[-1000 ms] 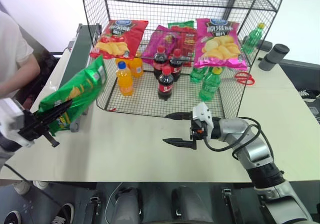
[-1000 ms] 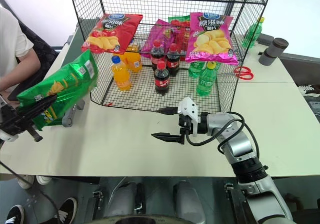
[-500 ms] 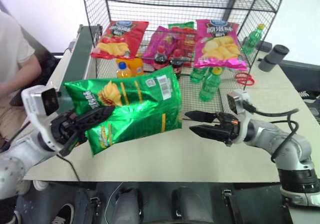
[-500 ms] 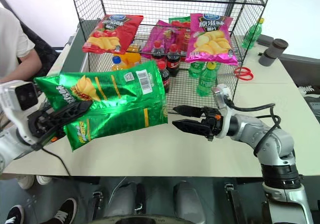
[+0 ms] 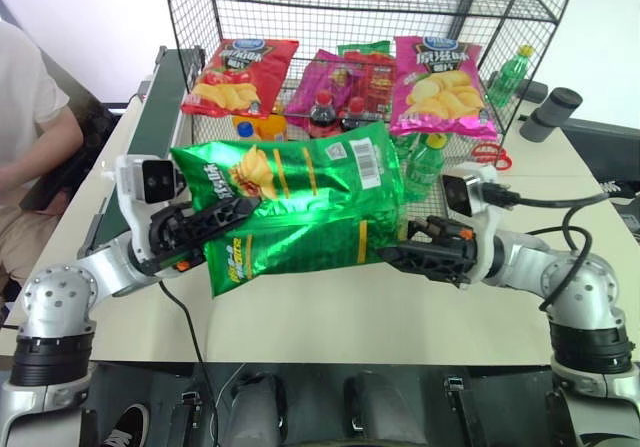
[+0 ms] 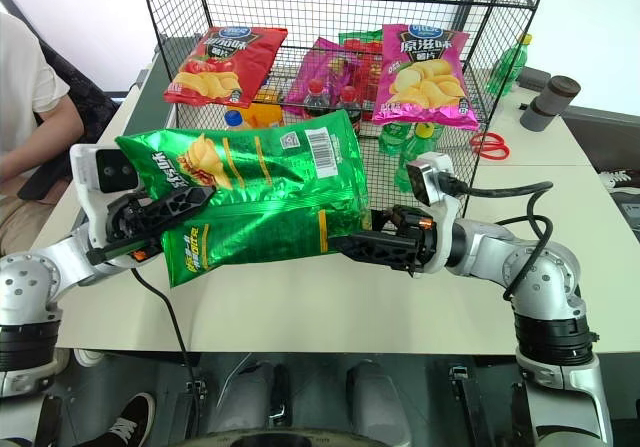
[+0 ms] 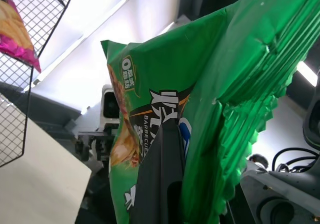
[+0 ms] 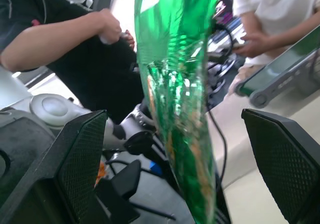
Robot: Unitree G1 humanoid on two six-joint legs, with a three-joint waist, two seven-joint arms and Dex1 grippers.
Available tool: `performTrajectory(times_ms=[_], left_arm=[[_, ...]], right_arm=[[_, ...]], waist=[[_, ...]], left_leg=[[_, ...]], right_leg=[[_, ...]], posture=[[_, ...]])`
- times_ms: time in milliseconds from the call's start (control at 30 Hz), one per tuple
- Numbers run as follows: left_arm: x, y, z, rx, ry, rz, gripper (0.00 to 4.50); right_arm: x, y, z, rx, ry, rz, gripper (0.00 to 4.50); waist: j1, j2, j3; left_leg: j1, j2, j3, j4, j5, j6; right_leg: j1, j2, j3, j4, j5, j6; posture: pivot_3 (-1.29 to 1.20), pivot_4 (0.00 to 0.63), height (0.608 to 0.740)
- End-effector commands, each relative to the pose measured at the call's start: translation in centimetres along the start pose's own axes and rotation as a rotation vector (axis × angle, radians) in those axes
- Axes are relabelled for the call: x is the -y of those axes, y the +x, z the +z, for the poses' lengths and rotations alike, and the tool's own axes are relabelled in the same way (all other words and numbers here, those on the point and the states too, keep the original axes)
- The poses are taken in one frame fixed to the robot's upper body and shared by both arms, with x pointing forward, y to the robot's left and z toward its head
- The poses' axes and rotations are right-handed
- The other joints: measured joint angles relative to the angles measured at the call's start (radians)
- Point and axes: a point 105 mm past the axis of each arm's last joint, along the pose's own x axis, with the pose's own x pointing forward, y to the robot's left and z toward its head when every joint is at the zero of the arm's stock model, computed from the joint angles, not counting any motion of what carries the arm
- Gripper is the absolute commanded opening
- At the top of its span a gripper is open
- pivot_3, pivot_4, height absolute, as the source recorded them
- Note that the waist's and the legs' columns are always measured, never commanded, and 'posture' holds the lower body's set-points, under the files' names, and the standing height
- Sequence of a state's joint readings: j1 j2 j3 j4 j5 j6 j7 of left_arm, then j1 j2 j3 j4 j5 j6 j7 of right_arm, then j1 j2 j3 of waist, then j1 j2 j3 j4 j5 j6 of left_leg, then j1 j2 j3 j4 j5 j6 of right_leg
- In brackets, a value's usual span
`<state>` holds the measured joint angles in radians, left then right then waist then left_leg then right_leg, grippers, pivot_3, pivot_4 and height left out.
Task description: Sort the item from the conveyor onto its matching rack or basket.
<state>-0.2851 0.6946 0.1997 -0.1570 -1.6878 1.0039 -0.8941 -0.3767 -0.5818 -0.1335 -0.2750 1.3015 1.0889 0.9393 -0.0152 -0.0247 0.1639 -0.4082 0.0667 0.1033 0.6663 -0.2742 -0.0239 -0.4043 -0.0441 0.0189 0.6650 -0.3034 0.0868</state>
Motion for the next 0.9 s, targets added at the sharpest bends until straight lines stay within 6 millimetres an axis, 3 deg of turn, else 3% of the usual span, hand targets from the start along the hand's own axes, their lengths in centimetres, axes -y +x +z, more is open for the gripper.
performTrajectory(times_ms=[33,100,333,367,533,567,633,833,900], left_arm=[[0.4,0.1,-1.1,-0.069,-0.021,-0.014,0.02],[0.2,-0.1,-1.4,-0.072,-0.007,-0.004,0.0],[-0.2,-0.2,-1.0,-0.038,0.05,0.0,0.0],[-0.1,-0.3,-1.0,-0.038,0.044,-0.002,0.0],[-1.2,-0.8,-0.6,-0.059,0.095,0.109,0.0],[-1.2,-1.0,-0.6,-0.06,0.083,0.108,0.26],[-1.3,-1.2,-0.5,-0.054,0.1,0.126,0.82],[-1.6,-3.7,-0.1,-0.027,0.174,0.243,3.78],[-1.7,-4.9,0.0,-0.009,0.203,0.292,4.42]], right_arm=[[-1.1,1.0,0.4,-0.017,-0.023,0.07,4.25],[-1.3,1.1,0.1,-0.04,-0.012,0.081,3.7],[-1.4,1.0,-1.7,-0.139,0.003,0.073,0.2],[-1.3,0.9,-2.0,-0.153,0.004,0.069,0.02],[-0.7,0.7,-2.4,-0.186,-0.034,0.036,0.02],[-0.5,0.6,-2.4,-0.189,-0.046,0.027,0.0],[0.0,0.4,-2.0,-0.183,-0.083,-0.006,0.0],[1.8,-0.8,-0.8,-0.161,-0.27,-0.193,0.0],[2.3,-1.1,-0.3,-0.169,-0.375,-0.269,0.0]], waist=[[-0.001,0.0,0.0],[-0.001,0.0,0.0],[0.002,0.0,0.0],[0.002,0.0,0.0],[0.0,0.0,0.0],[0.0,0.0,0.0],[0.0,0.0,0.0],[-0.001,0.0,0.0],[0.0,0.0,0.0]], left_leg=[[0.0,0.0,0.0,0.0,0.0,0.0],[0.0,0.0,0.0,0.0,0.0,0.0],[0.0,0.0,0.0,0.0,0.0,0.0],[0.0,0.0,0.0,0.0,0.0,0.0],[0.0,0.0,0.0,0.0,0.0,0.0],[0.0,0.0,0.0,0.0,0.0,0.0],[0.0,0.0,0.0,0.0,0.0,0.0],[0.0,0.0,0.0,0.0,0.0,0.0],[0.0,0.0,0.0,-0.001,0.0,0.0]], right_leg=[[0.0,0.0,0.0,0.0,0.0,0.0],[0.0,0.0,0.0,0.0,0.0,0.0],[0.0,-0.001,0.0,0.0,0.0,0.0],[0.0,-0.001,0.0,0.0,0.0,0.0],[0.0,0.0,0.0,0.0,0.0,0.0],[0.0,0.0,0.0,0.0,0.0,0.0],[0.0,0.0,0.0,0.0,0.0,0.0],[-0.001,-0.001,0.0,0.0,0.0,0.0],[-0.001,-0.001,0.0,0.0,0.0,0.0]], posture=[[0.0,0.15,0.74],[0.0,0.15,0.74],[0.0,0.15,0.74],[0.0,0.15,0.74],[0.0,0.15,0.74],[0.0,0.15,0.74],[0.0,0.15,0.74],[0.0,0.15,0.74],[0.0,0.15,0.74]])
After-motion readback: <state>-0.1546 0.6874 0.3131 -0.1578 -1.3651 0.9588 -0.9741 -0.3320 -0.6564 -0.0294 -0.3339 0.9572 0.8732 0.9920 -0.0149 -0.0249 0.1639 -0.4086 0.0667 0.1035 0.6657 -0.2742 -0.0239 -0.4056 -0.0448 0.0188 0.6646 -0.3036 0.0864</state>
